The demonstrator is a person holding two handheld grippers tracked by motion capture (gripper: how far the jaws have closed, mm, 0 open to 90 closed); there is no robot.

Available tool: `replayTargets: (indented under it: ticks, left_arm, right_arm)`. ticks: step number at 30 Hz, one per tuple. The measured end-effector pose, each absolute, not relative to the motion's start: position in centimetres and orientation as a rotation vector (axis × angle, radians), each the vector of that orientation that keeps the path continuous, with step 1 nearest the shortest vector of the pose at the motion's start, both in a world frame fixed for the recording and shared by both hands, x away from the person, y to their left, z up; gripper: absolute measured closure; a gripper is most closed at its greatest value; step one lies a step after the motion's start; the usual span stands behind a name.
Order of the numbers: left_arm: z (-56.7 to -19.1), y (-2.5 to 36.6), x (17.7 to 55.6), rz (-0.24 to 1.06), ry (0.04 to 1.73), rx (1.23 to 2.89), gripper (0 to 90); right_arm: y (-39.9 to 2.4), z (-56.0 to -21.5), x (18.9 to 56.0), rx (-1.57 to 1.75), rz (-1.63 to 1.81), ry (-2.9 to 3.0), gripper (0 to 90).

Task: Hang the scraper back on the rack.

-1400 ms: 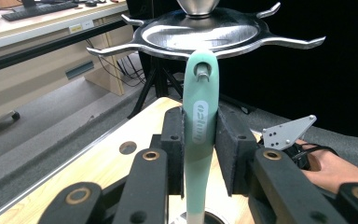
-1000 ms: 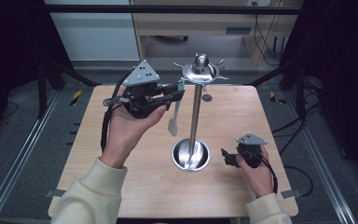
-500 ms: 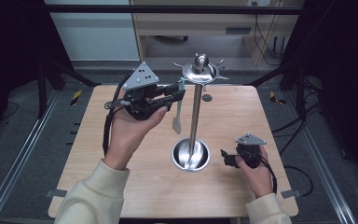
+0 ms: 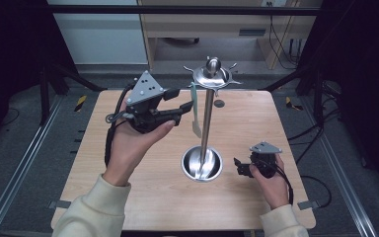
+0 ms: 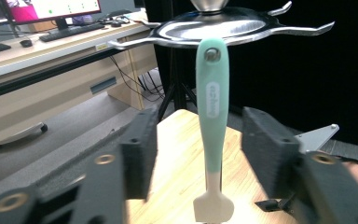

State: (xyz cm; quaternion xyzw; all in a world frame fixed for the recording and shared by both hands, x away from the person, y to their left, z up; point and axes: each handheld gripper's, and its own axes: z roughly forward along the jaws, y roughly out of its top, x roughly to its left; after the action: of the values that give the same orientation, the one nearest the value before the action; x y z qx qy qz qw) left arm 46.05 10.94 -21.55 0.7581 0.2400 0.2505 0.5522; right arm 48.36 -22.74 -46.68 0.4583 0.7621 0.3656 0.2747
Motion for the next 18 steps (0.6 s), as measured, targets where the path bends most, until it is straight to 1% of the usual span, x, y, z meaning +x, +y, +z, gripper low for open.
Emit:
replayTargets:
  ticks: [1, 2, 3, 4, 5, 8, 11, 12, 14, 15, 18]
  left_arm:
    - [-21.6, 11.1, 45.9, 0.589, 0.575, 1.787, 44.3]
    - [-21.8, 11.6, 45.7, 0.589, 0.582, 1.791, 38.2]
    - [-21.8, 11.6, 45.7, 0.589, 0.582, 1.791, 34.8]
    - [-22.0, 11.9, 45.5, 0.592, 0.586, 1.795, 34.8]
    - [-22.0, 12.1, 45.3, 0.596, 0.583, 1.797, 32.5]
    - [-22.5, 13.0, 44.7, 0.643, 0.596, 1.795, 29.7]
    - [-23.2, 13.7, 44.3, 0.631, 0.646, 1.802, 22.7]
    - [-23.7, 14.2, 44.3, 0.657, 0.64, 1.809, 21.8]
    - [-24.0, 14.4, 44.2, 0.671, 0.652, 1.805, 16.4]
    - [-24.2, 14.6, 44.1, 0.669, 0.662, 1.803, 16.4]
    - [-25.2, 15.1, 43.8, 0.674, 0.678, 1.808, 12.6]
  right_arm:
    - [-22.7, -46.7, 48.4, 1.232, 0.983, 2.049, 10.7]
    - [-22.7, -46.7, 48.3, 1.239, 0.985, 2.047, 10.6]
    - [-22.7, -46.7, 48.3, 1.239, 0.985, 2.047, 10.6]
    - [-22.7, -46.6, 48.3, 1.236, 0.983, 2.047, 10.5]
    - [-22.7, -46.6, 48.3, 1.231, 0.985, 2.047, 10.5]
    - [-22.8, -46.7, 48.4, 1.23, 0.978, 2.049, 10.4]
    - [-22.8, -46.7, 48.4, 1.229, 0.977, 2.047, 10.3]
    - [-22.8, -46.7, 48.3, 1.228, 0.98, 2.045, 10.2]
    - [-22.7, -46.6, 48.3, 1.23, 0.983, 2.044, 10.1]
    - [-22.7, -46.6, 48.3, 1.23, 0.983, 2.044, 10.1]
    - [-22.7, -46.7, 48.3, 1.228, 0.977, 2.045, 10.0]
